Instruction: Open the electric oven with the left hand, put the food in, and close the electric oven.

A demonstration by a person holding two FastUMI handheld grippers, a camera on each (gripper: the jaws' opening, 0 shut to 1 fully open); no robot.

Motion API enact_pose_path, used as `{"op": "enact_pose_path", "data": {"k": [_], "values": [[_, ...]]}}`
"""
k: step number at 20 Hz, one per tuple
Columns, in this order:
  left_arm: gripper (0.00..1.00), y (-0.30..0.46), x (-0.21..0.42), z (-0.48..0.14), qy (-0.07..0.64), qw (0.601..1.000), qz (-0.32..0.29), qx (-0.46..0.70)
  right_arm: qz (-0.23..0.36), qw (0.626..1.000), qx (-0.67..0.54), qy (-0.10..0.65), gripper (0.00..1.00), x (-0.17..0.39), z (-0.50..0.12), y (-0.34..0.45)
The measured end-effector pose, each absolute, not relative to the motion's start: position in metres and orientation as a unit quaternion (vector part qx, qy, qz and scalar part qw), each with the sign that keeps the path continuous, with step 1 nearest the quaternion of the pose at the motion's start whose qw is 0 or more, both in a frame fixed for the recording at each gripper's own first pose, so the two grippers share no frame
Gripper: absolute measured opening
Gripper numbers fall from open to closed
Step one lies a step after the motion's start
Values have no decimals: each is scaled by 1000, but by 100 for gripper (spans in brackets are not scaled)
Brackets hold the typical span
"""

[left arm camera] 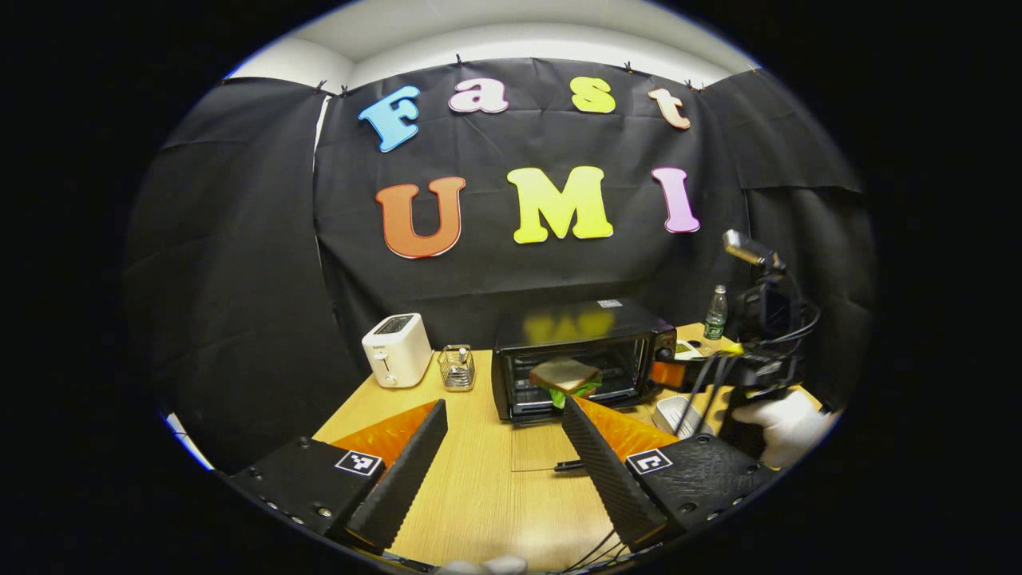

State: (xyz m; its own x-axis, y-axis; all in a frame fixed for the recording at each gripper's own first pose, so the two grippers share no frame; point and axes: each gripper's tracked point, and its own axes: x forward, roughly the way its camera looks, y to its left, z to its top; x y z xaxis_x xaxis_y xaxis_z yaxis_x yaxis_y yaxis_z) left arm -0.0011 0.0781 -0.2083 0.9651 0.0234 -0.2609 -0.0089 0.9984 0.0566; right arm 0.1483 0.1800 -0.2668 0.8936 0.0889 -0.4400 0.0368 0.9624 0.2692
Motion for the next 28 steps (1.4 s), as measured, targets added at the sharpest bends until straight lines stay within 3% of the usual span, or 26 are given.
{"op": "enact_pose_path", "data": {"k": [1,9,10,11,18,19,20,22,23,24,28], "values": [[95,75,-1,-213,133,991,8,28,15,966,126,225,100,136,-259,167],[95,34,2,-250,155,987,-5,31,2,984,63,167,100,56,-185,81],[95,28,3,-256,158,987,-9,31,2,984,59,165,89,48,-182,73],[95,20,5,-263,164,986,-13,29,-1,984,54,167,100,40,-180,65],[96,-19,15,-333,226,974,-27,2,-7,983,30,183,100,-15,-175,25],[96,-22,16,-344,234,972,-25,0,-6,981,27,191,89,-22,-178,23],[96,-26,19,-356,246,969,-24,-2,-7,980,22,197,100,-29,-180,19],[96,-38,24,-376,260,965,-28,-9,-8,978,14,208,100,-40,-183,13],[96,-42,27,-386,267,963,-30,-10,-10,977,12,212,90,-43,-184,11],[96,-47,29,-397,274,961,-31,-11,-15,976,9,215,100,-46,-184,5],[96,-59,43,-432,296,954,-35,-16,-38,975,10,218,100,-53,-183,-15]]}}
